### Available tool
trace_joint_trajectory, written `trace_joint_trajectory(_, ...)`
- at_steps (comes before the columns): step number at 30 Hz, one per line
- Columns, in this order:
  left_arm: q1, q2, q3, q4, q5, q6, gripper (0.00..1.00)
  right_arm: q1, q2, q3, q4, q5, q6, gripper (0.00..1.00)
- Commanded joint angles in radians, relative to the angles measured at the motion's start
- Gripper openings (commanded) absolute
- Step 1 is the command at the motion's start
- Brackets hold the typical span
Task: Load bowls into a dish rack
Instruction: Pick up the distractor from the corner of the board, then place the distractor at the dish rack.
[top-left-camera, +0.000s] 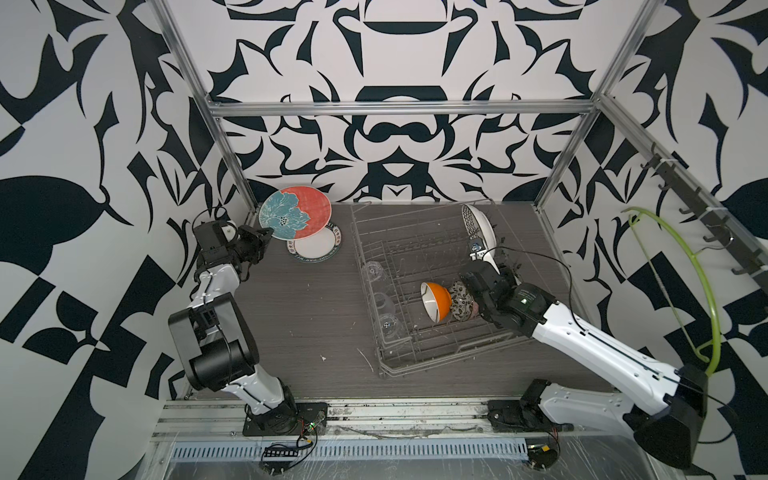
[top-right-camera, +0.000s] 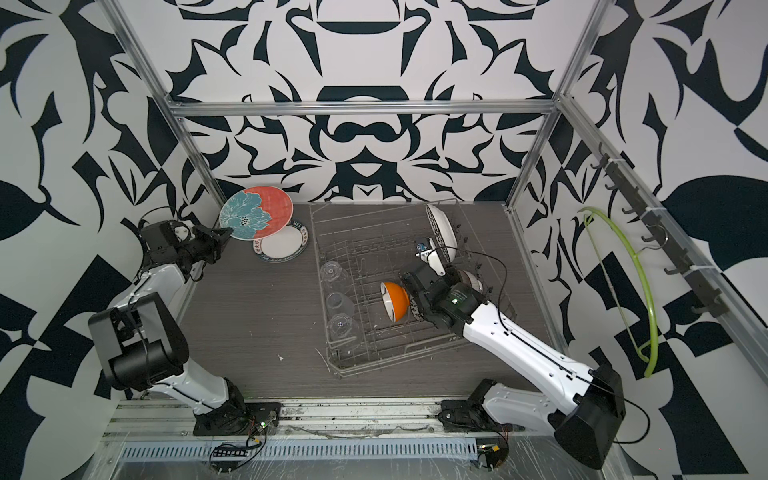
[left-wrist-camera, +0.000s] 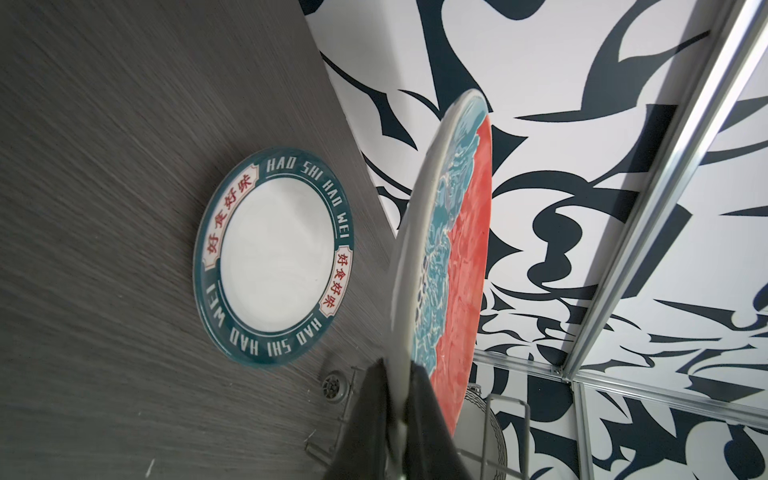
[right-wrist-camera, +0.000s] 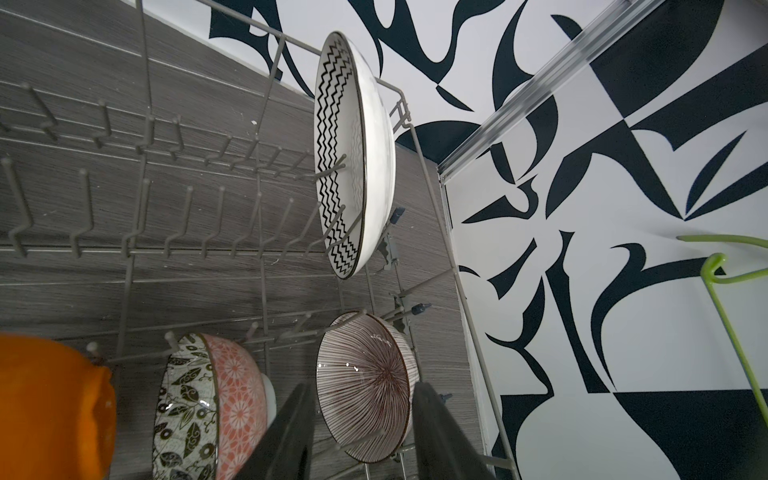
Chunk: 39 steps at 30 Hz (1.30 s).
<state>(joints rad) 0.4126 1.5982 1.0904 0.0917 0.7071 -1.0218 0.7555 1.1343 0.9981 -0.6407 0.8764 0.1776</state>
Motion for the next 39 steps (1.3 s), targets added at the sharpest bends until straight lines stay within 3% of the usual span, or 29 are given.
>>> trace_joint_trajectory(1,-0.021,-0.093,0.091,0.015,0.076,-0.001,0.00,0.005,-0.007,0.040,-0.005,0.030,0.005,0.43)
trace_joint_trajectory(15,-0.106,-0.174,0.240,-0.138,0.071,-0.008,0.00,0.007,-0.015,0.034,-0.005,0.020,0.011,0.43)
trace_joint_trajectory(22,-0.198,-0.188,0.249,-0.126,0.061,-0.026,0.00,0.007,-0.021,0.045,0.022,0.018,0.002,0.45)
trace_joint_trajectory(28,-0.302,-0.194,0.244,-0.119,0.025,-0.031,0.00,0.000,-0.019,0.087,0.129,-0.076,-0.015,0.53)
trace_joint_trajectory(30,-0.342,-0.193,0.234,-0.105,0.021,-0.039,0.00,-0.024,-0.015,0.113,0.164,-0.155,0.007,0.57)
trace_joint_trajectory(33,-0.398,-0.201,0.211,-0.089,-0.009,-0.040,0.00,-0.137,-0.029,0.117,0.250,-0.458,0.079,0.58)
trace_joint_trajectory(39,-0.509,-0.223,0.164,-0.011,-0.046,-0.061,0.00,-0.363,-0.002,0.079,0.446,-0.922,0.278,0.59)
